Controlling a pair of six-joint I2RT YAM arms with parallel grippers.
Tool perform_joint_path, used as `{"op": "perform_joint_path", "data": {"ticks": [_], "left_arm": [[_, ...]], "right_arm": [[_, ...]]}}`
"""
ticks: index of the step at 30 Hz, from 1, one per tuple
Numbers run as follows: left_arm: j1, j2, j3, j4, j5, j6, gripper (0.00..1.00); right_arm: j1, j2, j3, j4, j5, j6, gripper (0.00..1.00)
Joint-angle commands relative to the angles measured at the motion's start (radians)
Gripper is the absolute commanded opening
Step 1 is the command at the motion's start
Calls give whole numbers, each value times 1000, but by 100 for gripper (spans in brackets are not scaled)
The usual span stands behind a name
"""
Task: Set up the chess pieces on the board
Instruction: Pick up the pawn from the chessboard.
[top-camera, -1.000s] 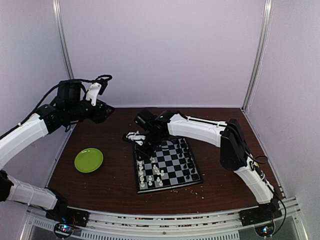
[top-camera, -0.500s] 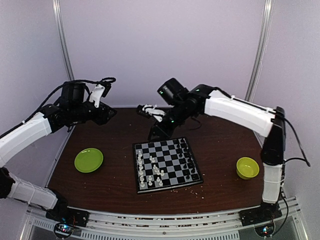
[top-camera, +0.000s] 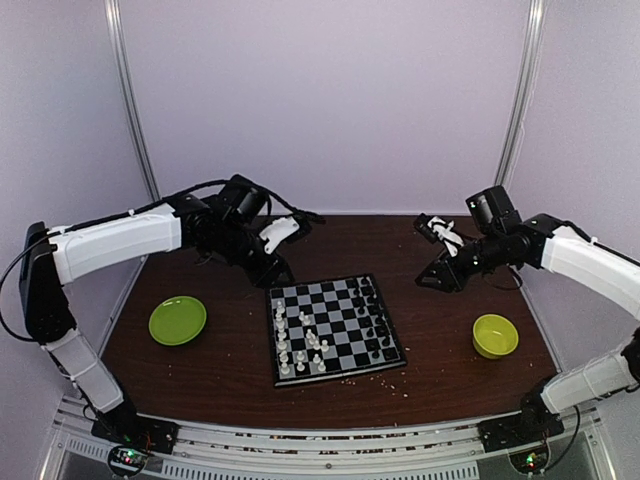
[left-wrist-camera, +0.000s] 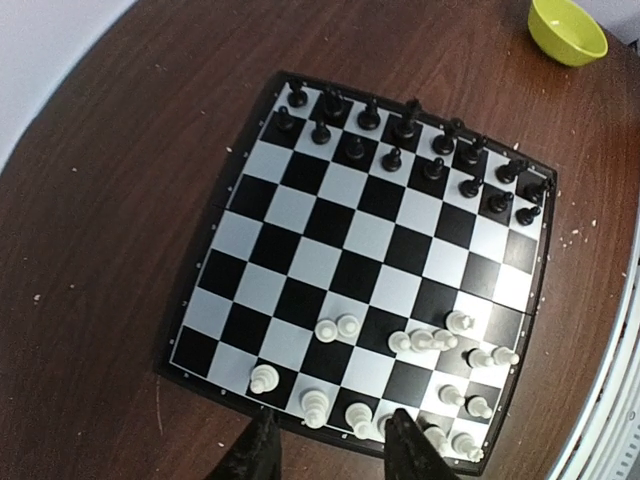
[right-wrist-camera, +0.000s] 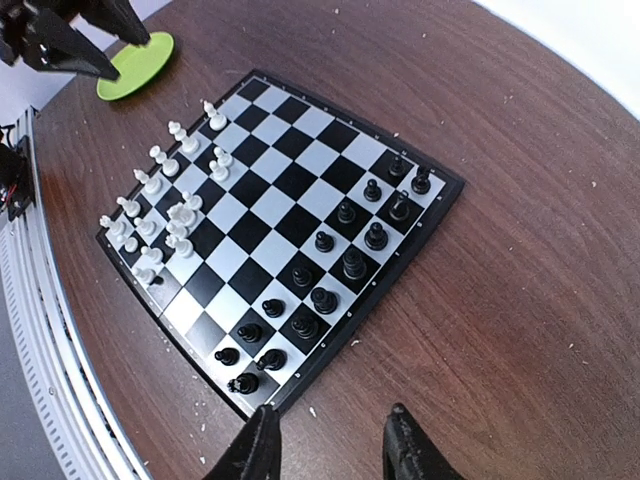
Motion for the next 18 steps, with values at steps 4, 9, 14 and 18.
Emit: {"op": "perform_joint_path", "data": {"ticks": [4,9,14,18], "left_arm": [[-32,167,113,-110,2,73,37],[-37,252,167,-122,-28,100,36],[-42,319,194,-132,-57,114,36],[-56,354,200,-143,-99,134,36]], "right_arm": [[-76,-141,-102,191,-82,-5,36],[-83,-126,-115,186,-33,-62,37],[-87,-114,-102,164,-46,-85,37],[-87,-118,-104,159,-46,-95,37]]}}
